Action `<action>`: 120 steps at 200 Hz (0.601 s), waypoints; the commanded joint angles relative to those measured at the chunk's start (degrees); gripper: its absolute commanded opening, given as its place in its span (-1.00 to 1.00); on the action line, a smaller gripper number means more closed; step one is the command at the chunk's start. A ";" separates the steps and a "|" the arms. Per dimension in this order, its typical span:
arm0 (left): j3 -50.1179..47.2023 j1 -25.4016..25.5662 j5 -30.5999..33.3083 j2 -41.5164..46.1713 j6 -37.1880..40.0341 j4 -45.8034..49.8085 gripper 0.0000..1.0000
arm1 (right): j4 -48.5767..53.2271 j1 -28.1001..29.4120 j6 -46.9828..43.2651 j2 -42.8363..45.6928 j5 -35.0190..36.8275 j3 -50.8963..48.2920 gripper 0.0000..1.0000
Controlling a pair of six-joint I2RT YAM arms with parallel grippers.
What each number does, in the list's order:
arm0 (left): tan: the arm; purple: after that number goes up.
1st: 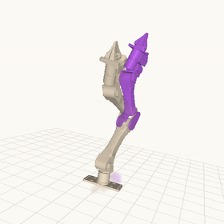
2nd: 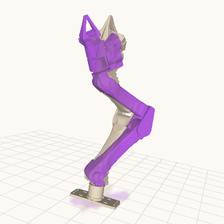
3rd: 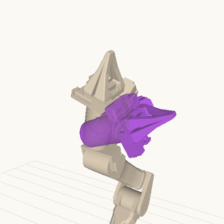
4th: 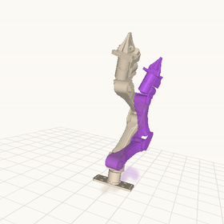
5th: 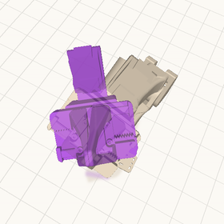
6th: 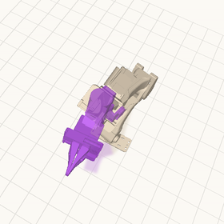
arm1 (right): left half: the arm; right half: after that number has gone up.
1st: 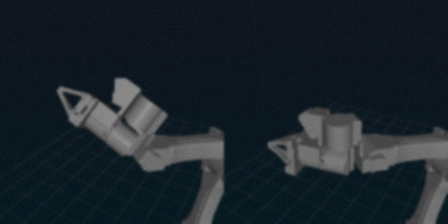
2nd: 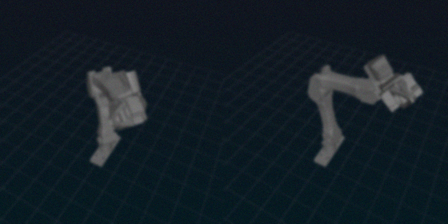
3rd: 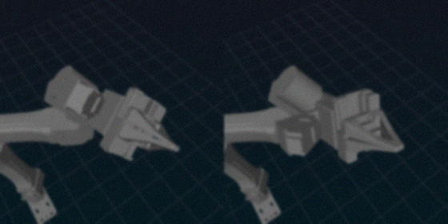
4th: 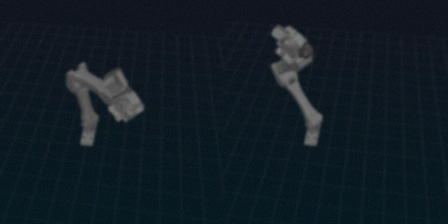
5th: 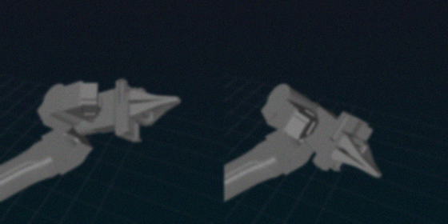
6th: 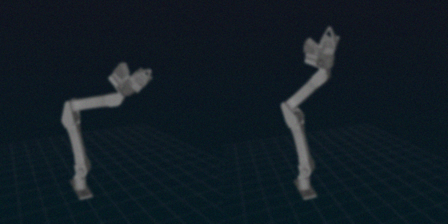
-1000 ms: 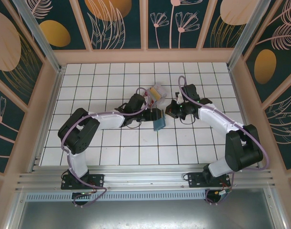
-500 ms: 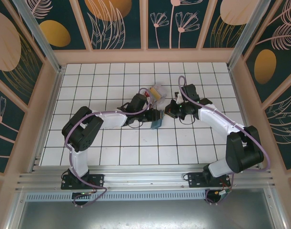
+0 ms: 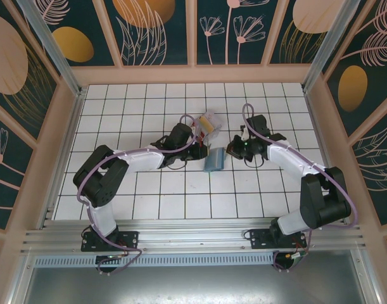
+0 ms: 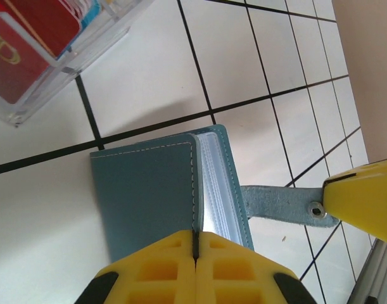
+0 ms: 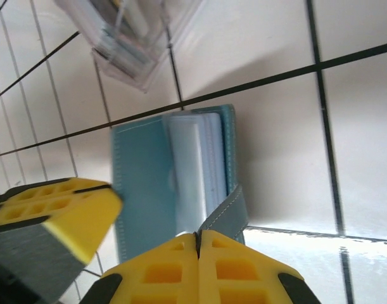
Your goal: Put the credit cards into the card holder
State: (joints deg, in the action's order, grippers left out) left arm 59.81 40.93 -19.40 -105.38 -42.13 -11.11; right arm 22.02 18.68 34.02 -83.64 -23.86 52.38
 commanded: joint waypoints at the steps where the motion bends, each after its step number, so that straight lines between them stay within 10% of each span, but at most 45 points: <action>1: -1.67 0.08 2.24 1.24 1.34 3.84 -1.00 | -1.28 -0.85 -2.25 -0.50 1.95 -1.54 -0.95; 120: -13.97 -0.32 7.69 4.79 0.44 3.47 -1.00 | -1.32 -5.07 -6.95 -5.57 1.59 -1.81 -0.70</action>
State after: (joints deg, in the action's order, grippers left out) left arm 47.07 40.71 -12.53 -101.30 -41.60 -9.39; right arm 20.75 13.91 28.71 -88.20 -19.70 48.23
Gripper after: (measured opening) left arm 0.059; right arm 0.143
